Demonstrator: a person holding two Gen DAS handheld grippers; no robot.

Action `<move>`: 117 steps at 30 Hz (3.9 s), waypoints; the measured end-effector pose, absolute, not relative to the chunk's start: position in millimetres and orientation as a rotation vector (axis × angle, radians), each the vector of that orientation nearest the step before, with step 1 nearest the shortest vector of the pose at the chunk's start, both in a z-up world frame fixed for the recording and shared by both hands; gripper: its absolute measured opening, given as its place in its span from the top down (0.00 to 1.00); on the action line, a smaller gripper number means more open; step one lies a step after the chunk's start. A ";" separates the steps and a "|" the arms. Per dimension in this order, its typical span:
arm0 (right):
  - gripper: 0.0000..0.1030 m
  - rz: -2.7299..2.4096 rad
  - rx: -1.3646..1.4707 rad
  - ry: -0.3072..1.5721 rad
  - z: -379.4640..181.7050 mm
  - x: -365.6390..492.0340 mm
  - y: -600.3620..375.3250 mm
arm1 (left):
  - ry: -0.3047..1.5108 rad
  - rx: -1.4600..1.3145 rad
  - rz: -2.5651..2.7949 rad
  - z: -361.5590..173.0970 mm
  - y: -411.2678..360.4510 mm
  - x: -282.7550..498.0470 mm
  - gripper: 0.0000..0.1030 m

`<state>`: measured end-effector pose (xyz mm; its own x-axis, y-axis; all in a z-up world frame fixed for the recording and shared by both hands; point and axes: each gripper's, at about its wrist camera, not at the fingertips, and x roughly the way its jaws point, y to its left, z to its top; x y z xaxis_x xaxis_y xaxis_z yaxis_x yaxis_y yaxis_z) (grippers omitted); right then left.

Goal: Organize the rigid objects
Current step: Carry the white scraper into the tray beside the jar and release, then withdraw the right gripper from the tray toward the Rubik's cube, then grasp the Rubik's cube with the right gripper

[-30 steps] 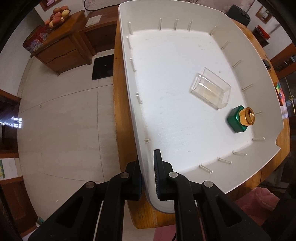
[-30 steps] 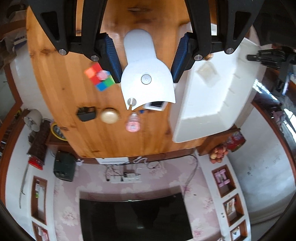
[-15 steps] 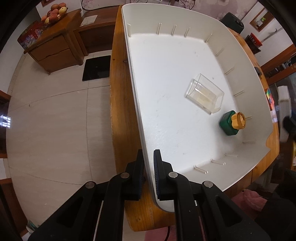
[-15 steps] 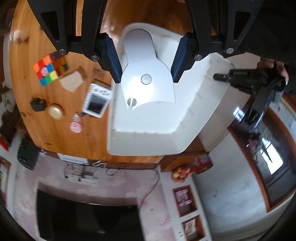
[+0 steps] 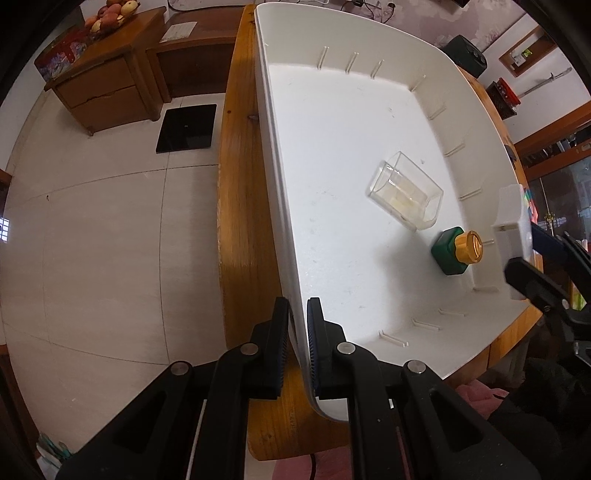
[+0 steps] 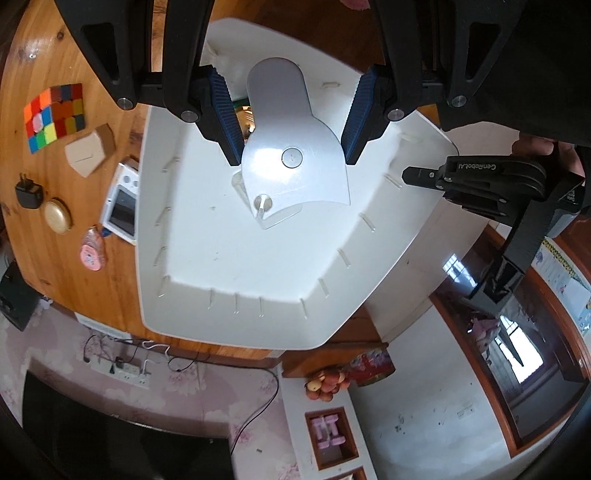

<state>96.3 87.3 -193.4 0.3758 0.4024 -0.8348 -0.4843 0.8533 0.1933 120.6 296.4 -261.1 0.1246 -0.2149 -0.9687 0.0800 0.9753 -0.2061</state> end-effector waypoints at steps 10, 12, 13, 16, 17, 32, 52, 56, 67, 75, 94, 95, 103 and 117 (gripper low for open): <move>0.47 0.591 -0.090 1.088 -204.4 101.6 93.6 | 1.467 -0.108 -0.174 -267.2 292.1 117.1 0.90; 0.47 0.589 -0.080 1.091 -205.6 100.2 91.2 | 1.459 -0.103 -0.168 -264.8 290.9 115.8 0.90; 0.46 0.587 -0.076 1.094 -206.3 99.6 90.2 | 1.456 -0.104 -0.160 -263.5 291.0 115.7 0.90; 0.42 0.584 -0.063 1.082 -205.3 98.3 87.6 | 1.450 -0.108 -0.144 -261.2 291.7 116.2 0.89; 0.37 0.580 -0.062 1.073 -203.8 97.0 86.5 | 1.450 -0.103 -0.137 -261.1 291.5 116.5 0.89; 0.31 0.415 0.026 0.947 -181.7 85.0 36.9 | 1.411 -0.067 -0.082 -251.2 283.2 116.1 0.89; 0.22 0.132 0.122 0.892 -181.4 89.0 -80.6 | 1.437 -0.102 0.098 -247.2 280.4 114.9 0.89; 0.22 0.110 0.109 0.923 -186.7 97.3 -101.0 | 1.450 -0.125 0.139 -247.5 281.1 117.2 0.91; 0.22 0.107 0.051 1.030 -216.8 122.0 -130.7 | 1.462 -0.150 0.196 -249.8 281.1 121.9 0.92; 0.22 0.159 0.000 1.092 -242.2 141.2 -133.8 | 1.462 -0.162 0.267 -250.0 278.9 119.5 0.90; 0.22 0.259 -0.008 1.129 -269.9 163.2 -133.8 | 1.467 -0.149 0.380 -247.4 266.4 123.6 0.86; 0.22 0.261 -0.009 1.124 -269.5 163.3 -133.3 | 1.468 -0.150 0.383 -247.3 266.0 123.9 0.86; 0.31 0.264 -0.010 1.116 -269.6 166.0 -132.7 | 1.473 -0.139 0.386 -247.2 263.1 125.5 0.86; 0.39 0.265 -0.016 1.117 -265.7 162.1 -128.7 | 1.472 -0.133 0.374 -247.5 262.4 125.8 0.86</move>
